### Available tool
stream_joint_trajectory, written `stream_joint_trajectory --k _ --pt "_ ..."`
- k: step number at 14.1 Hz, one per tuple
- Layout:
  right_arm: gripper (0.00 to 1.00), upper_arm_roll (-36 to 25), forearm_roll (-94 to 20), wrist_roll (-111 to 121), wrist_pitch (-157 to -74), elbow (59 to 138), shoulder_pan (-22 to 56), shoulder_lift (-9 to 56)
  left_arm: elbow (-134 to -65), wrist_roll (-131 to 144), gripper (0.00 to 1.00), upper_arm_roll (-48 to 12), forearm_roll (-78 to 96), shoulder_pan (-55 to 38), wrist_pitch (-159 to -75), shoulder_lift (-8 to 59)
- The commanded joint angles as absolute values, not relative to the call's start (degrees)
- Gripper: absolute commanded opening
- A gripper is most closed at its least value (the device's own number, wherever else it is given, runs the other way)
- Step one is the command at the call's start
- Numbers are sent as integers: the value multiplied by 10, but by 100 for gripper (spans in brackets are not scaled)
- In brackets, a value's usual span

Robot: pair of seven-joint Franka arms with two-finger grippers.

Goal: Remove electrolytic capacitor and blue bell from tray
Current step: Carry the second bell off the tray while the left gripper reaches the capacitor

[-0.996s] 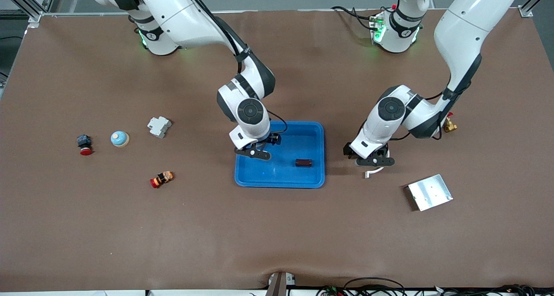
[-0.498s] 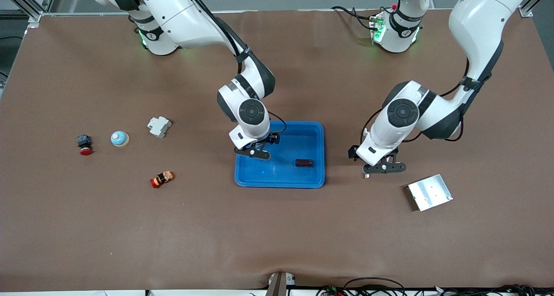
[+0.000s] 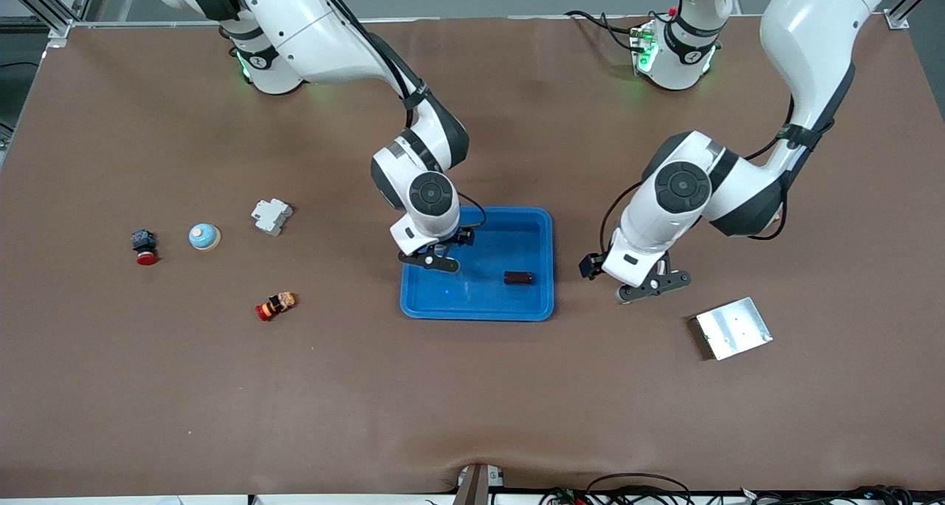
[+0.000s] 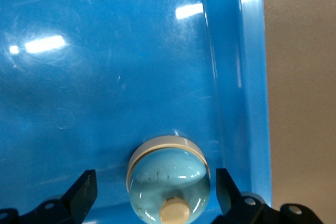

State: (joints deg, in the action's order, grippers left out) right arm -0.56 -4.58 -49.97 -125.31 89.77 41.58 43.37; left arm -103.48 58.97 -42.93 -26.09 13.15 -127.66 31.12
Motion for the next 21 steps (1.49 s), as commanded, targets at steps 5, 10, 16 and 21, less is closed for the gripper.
stream_joint_trajectory --k 5,10,16,21 --pt "41 0 -37 -512 -1248 890 416 439 -968 890 100 -432 -234 80 -1263 342" --pt "9 0 -44 -510 -1239 876 407 424 -927 1025 100 -427 -237 34 -1265 378" --pt "0 -6 -43 -435 -1156 879 319 362 -899 1065 100 -412 -237 13 -1268 397" --pt "0 -95 -40 -150 -1109 885 247 342 -879 1107 100 -407 -237 5 -1269 417"
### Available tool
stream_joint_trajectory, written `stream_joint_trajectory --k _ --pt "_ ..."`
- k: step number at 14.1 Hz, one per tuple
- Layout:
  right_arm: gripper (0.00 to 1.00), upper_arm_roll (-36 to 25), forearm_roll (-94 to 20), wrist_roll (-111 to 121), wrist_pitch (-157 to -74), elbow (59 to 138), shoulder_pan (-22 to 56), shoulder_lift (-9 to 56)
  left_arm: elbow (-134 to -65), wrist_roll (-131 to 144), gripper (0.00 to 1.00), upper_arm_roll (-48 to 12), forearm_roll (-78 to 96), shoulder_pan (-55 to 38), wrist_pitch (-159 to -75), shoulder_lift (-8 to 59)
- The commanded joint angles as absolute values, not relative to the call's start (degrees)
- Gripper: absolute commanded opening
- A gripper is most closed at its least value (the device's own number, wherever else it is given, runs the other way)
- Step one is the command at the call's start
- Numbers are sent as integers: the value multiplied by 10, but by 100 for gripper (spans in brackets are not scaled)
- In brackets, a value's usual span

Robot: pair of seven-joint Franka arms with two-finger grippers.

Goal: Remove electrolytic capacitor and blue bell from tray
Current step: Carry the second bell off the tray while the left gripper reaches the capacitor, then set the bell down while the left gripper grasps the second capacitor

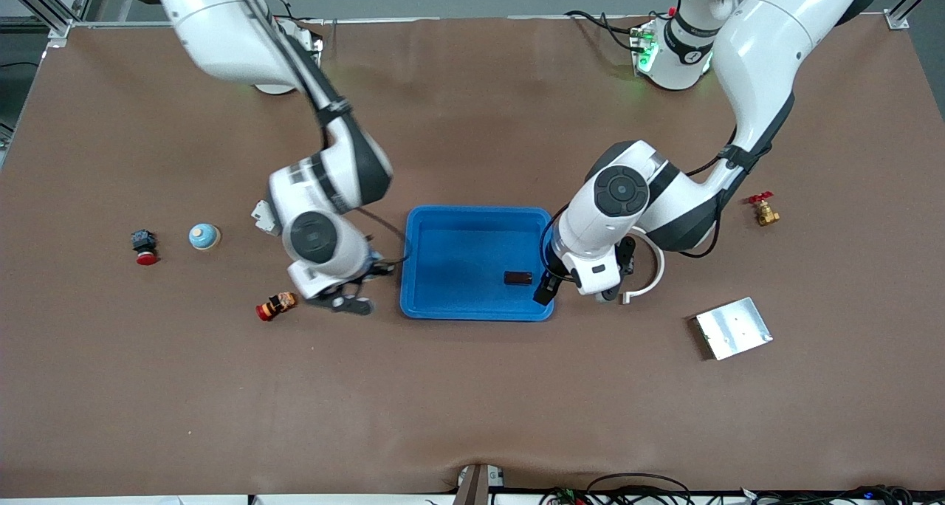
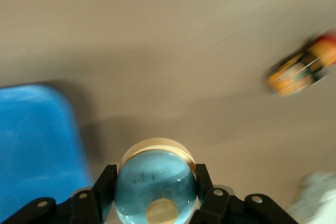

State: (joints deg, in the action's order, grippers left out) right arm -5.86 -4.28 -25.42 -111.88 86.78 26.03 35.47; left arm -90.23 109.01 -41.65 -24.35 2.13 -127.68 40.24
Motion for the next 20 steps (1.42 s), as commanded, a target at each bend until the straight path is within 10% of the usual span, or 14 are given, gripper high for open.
stream_joint_trajectory --k 1,13,17,20 --pt "0 -127 -40 -80 -1109 886 243 342 -875 1118 100 -399 -238 -6 -1269 422" --pt "0 -186 -54 192 -1263 978 154 364 -775 1265 100 -226 -230 -192 -1269 478" --pt "70 -186 -81 193 -1263 986 149 375 -773 1276 100 -220 -220 -198 -1269 495" --pt "92 -186 -83 193 -1263 986 149 382 -774 1274 100 -220 -215 -206 -1269 505"
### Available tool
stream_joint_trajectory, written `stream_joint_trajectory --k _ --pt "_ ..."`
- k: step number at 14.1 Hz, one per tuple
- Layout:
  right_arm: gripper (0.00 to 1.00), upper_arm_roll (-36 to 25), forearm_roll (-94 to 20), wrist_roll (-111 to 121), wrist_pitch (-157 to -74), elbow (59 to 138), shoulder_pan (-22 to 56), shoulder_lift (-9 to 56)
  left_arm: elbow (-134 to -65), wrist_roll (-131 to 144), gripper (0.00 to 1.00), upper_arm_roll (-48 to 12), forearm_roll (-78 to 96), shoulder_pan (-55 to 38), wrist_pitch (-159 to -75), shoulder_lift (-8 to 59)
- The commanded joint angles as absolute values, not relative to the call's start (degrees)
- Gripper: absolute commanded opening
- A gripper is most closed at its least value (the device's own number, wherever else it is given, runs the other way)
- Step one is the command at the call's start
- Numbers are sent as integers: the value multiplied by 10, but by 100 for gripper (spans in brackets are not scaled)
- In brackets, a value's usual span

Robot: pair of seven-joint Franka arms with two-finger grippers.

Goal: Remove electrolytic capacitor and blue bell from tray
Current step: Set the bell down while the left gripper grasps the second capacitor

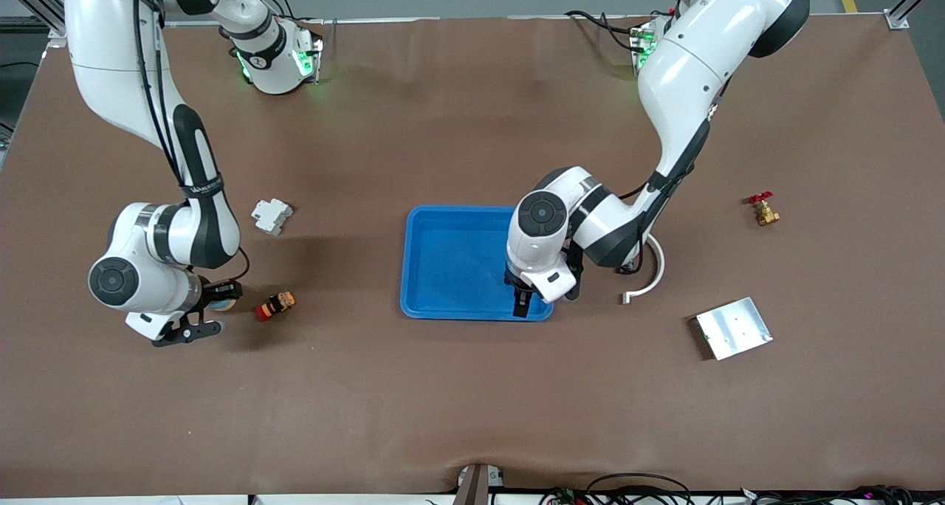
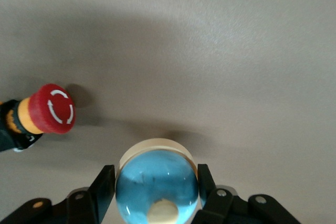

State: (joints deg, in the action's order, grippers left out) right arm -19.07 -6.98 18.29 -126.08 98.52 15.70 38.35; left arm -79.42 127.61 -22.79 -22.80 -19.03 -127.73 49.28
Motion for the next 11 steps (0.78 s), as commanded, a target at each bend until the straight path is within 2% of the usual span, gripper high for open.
stream_joint_trajectory --k 1,7,11 --pt "100 -186 -83 192 -1263 986 149 384 -774 1273 100 -220 -215 -207 -1269 510" --pt "100 -189 -83 190 -1239 978 141 371 -779 1274 100 -220 -216 -214 -1269 519" --pt "100 -189 -84 185 -1160 952 130 300 -780 1271 100 -220 -218 -211 -1269 519"
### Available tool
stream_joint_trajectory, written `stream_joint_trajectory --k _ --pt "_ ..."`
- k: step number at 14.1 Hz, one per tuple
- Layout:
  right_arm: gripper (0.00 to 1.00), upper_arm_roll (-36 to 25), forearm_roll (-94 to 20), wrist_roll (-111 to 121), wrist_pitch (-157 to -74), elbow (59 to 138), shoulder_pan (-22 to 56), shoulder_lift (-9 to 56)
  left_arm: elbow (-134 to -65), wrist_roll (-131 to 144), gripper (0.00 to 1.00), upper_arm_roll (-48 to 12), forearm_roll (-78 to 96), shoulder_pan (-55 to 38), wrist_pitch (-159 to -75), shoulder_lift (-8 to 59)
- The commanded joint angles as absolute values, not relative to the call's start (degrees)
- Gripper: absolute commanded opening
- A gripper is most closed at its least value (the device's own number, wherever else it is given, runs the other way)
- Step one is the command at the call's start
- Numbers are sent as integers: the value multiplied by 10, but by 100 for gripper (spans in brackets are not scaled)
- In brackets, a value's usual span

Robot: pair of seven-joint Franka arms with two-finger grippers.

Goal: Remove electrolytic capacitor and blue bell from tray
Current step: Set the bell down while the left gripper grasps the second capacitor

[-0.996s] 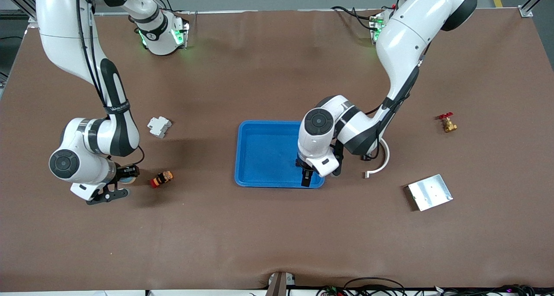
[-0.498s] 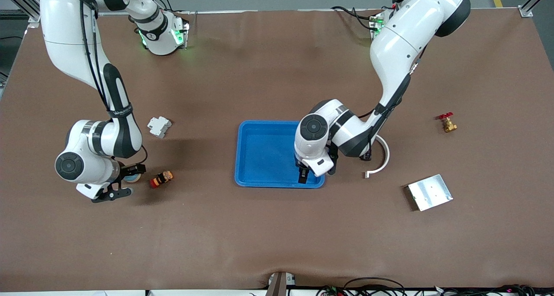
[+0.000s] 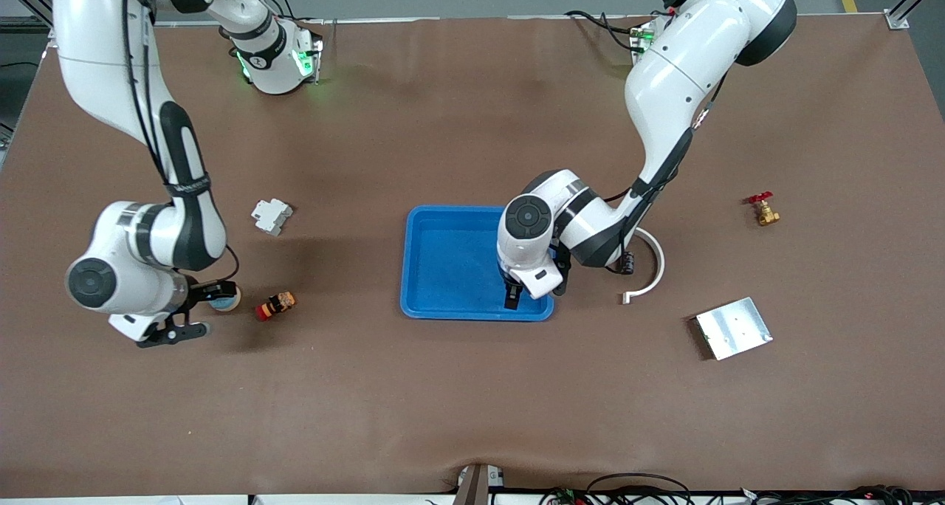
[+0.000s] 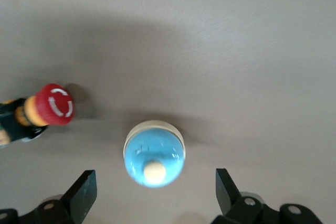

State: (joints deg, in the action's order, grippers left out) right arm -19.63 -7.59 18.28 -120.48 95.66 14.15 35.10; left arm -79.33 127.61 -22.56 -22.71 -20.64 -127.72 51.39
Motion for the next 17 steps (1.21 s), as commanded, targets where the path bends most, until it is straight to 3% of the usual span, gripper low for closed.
stream_joint_trajectory --k 1,7,11,14,15,16,17 --pt "100 -189 -84 184 -1133 940 130 284 -784 1266 100 -220 -217 -211 -1269 519" --pt "100 -163 -82 106 -979 899 128 165 -799 1254 100 -220 -217 -206 -1270 522" --pt "100 -73 -47 35 -879 835 76 122 -803 1255 100 -220 -217 -206 -1280 523" --pt "100 -21 -23 0 -849 822 46 85 -803 1252 100 -220 -217 -207 -1280 523" --pt "100 -19 -23 -5 -839 821 44 74 -804 1252 87 -220 -217 -208 -1280 522" --pt "100 -22 -22 -4 -838 820 43 73 -804 1250 65 -219 -218 -210 -1280 522" --pt "100 -25 -22 -1 -838 819 39 73 -804 1249 35 -219 -224 -212 -1279 523"
